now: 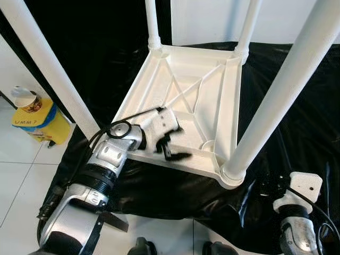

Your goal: Building children table

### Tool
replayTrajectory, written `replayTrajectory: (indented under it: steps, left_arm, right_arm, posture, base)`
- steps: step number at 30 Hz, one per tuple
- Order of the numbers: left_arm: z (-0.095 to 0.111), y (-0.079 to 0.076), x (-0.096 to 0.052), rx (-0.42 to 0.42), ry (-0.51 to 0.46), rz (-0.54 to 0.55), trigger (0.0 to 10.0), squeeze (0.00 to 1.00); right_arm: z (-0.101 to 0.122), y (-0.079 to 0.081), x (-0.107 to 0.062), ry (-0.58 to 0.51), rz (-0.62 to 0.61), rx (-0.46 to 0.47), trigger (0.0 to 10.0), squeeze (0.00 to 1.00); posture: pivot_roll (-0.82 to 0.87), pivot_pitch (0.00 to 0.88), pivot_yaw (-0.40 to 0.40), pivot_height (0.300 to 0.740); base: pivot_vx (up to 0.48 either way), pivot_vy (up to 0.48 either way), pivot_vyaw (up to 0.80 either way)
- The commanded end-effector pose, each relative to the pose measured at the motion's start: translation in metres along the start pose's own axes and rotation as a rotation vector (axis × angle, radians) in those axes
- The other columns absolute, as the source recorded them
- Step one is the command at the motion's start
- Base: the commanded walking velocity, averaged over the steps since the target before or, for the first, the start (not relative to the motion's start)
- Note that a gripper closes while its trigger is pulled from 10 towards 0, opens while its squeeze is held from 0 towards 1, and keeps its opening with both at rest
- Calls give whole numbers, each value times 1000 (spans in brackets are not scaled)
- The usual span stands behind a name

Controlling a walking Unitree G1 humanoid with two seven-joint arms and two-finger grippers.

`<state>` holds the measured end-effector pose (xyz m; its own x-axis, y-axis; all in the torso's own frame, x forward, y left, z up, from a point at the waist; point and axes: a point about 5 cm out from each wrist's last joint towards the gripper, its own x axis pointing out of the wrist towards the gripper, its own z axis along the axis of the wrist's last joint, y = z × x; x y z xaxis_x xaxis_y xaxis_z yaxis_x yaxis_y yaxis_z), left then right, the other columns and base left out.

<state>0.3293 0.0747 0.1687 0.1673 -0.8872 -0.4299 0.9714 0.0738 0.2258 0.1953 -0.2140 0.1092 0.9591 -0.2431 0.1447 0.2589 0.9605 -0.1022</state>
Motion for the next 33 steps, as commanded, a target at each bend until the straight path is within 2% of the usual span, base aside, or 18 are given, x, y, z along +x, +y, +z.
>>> replayTrajectory:
  steps: [1, 6, 10, 11, 12, 13, 15, 17, 18, 19, 22, 23, 24, 25, 28, 30, 33]
  left_arm:
    - [-4, -3, -3, -6, 8, -54, 10000, 0]
    - [0, -6, -2, -16, -21, -103, 10000, 0]
    - [-9, -2, 7, -17, 37, -48, 10000, 0]
    - [-15, 3, 12, -16, 87, 16, 10000, 0]
    - [-15, 3, 12, -16, 87, 16, 10000, 0]
    - [-20, 8, 17, -37, 125, 78, 10000, 0]
    - [-20, 8, 17, -37, 125, 78, 10000, 0]
    - [-27, 14, 23, -43, 207, 153, 10000, 0]
    - [-27, 14, 23, -43, 207, 153, 10000, 0]
    - [-31, 14, 27, -59, 240, 187, 4980, 0]
    - [-32, 14, 28, -70, 243, 197, 4980, 0]
    - [-33, 14, 29, -63, 260, 203, 1725, 0]
    - [-33, 14, 29, -63, 260, 203, 1725, 0]
    - [-36, 13, 29, -64, 276, 212, 157, 0]
    - [-41, 14, 29, -73, 303, 235, 0, 0]
    - [-45, 14, 29, -123, 304, 267, 0, 0]
    - [-54, 13, 28, -146, 332, 292, 0, 0]
  right_arm:
    - [2, -2, -2, -6, -1, 2, 10000, 0]
    - [1, -3, -3, -2, 3, -6, 10000, 0]
    - [2, 0, 0, -6, 18, -6, 10000, 0]
    - [4, 1, 3, -13, 26, -6, 10000, 0]
    - [4, 1, 3, -13, 26, -6, 10000, 0]
    - [6, 3, 6, -19, 33, -5, 10000, 0]
    - [6, 3, 6, -19, 33, -5, 10000, 0]
    - [8, 5, 10, -32, 48, -9, 10000, 0]
    - [8, 5, 10, -32, 48, -9, 10000, 0]
    - [10, 5, 13, -38, 52, -16, 10000, 0]
    - [10, 4, 13, -39, 51, -19, 10000, 0]
    - [10, 4, 13, -39, 50, -21, 10000, 0]
    - [10, 4, 13, -39, 50, -21, 10000, 0]
    - [9, 4, 13, -38, 48, -21, 10000, 0]
    - [9, 5, 13, -37, 47, -21, 10000, 0]
    - [8, 7, 13, -35, 45, -18, 10000, 0]
    - [8, 9, 13, -33, 44, -13, 10000, 0]
  posture:
    - [-112, 130, 63, 740]
    - [-114, 128, 58, 740]
    - [-116, 120, 50, 740]
    - [-117, 119, 42, 740]
    - [-117, 119, 42, 740]
    - [-121, 116, 40, 740]
    - [-121, 116, 40, 740]
    - [-123, 114, 37, 740]
    - [-123, 114, 37, 740]
    - [-127, 113, 41, 740]
    - [-127, 113, 41, 740]
    - [-128, 114, 44, 740]
    - [-128, 114, 44, 740]
    - [-125, 115, 47, 740]
    - [-122, 113, 49, 740]
    - [-118, 111, 54, 740]
    - [-114, 108, 56, 740]
  base:
    - [0, 0, 0]
    - [0, 0, 0]
    - [0, 0, 0]
    - [0, 0, 0]
    - [0, 0, 0]
    - [0, 0, 0]
    - [0, 0, 0]
    - [0, 0, 0]
    - [0, 0, 0]
    - [0, 0, 0]
    - [0, 0, 0]
    - [0, 0, 0]
    - [0, 0, 0]
    - [0, 0, 0]
    - [0, 0, 0]
    - [0, 0, 0]
    - [0, 0, 0]
